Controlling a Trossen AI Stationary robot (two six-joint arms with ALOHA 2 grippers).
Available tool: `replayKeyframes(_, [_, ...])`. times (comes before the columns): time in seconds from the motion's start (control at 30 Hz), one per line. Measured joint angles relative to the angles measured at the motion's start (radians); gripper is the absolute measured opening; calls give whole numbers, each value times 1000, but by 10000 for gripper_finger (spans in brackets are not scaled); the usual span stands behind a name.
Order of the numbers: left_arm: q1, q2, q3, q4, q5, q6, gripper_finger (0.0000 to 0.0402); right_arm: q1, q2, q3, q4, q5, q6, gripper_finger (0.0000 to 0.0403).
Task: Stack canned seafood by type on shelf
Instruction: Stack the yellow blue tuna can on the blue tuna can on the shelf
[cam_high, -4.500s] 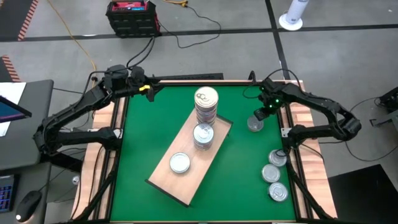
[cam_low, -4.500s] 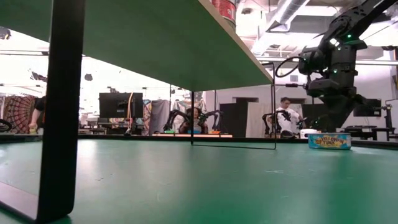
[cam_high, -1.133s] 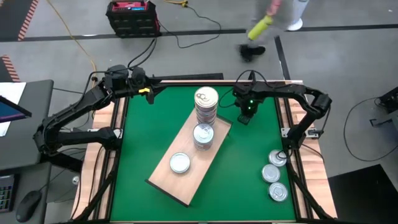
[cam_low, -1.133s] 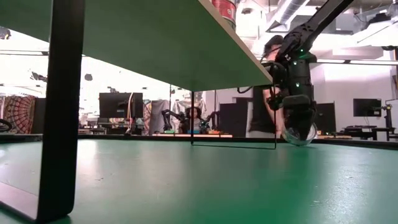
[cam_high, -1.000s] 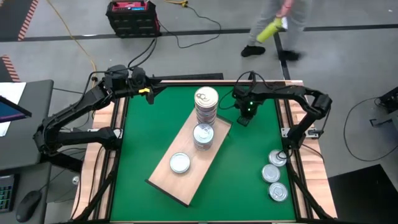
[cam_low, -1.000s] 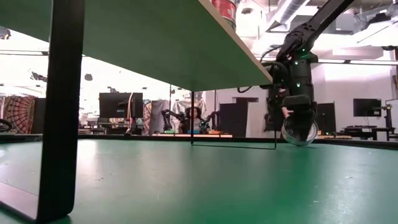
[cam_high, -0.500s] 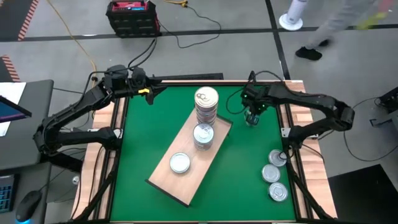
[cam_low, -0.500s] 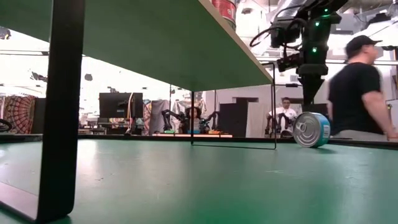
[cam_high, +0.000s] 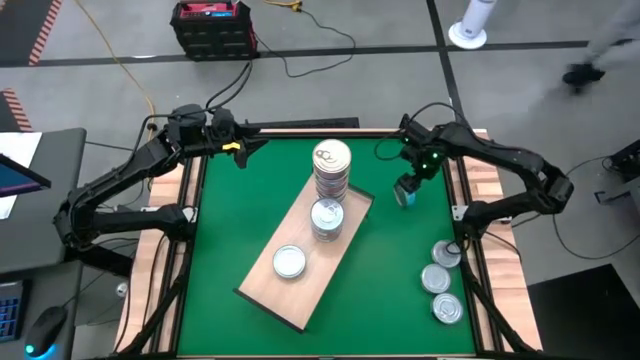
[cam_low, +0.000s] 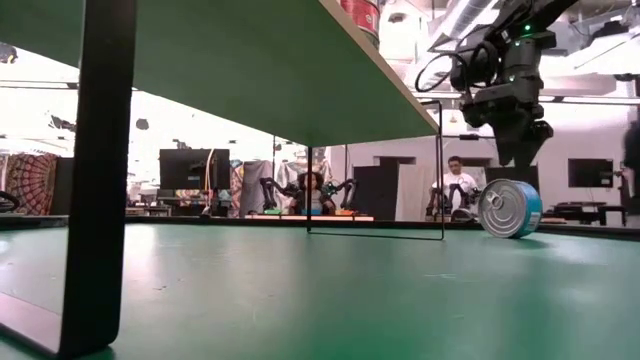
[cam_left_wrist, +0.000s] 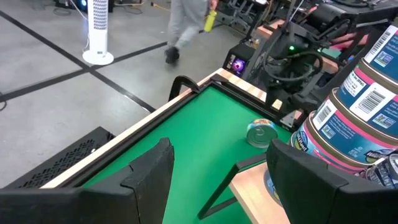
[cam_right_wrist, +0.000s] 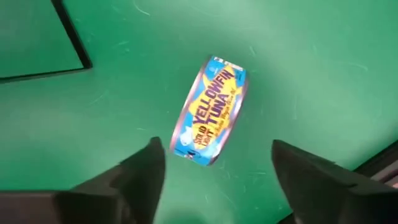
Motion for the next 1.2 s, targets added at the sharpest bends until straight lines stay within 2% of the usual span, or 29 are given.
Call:
replayKeyframes(0.13, [0,0,0,0,-3,2,244,39,2,-1,19,42,48,347])
replayKeyframes(0.27, [0,0,0,0,-3,11,244,68,2,-24,66,54,73,352])
replayKeyframes(0.67, [0,0,0,9,-4,43,244,126,3,-192,256,102,125,264])
replayKeyframes(0.8, [0,0,0,9,-4,45,244,124,3,-207,319,141,121,212])
replayKeyframes(0.9, [0,0,0,8,-4,43,244,124,3,-195,317,129,122,162])
replayKeyframes(1.2, [0,0,0,8,44,13,244,168,0,-32,164,-23,143,162])
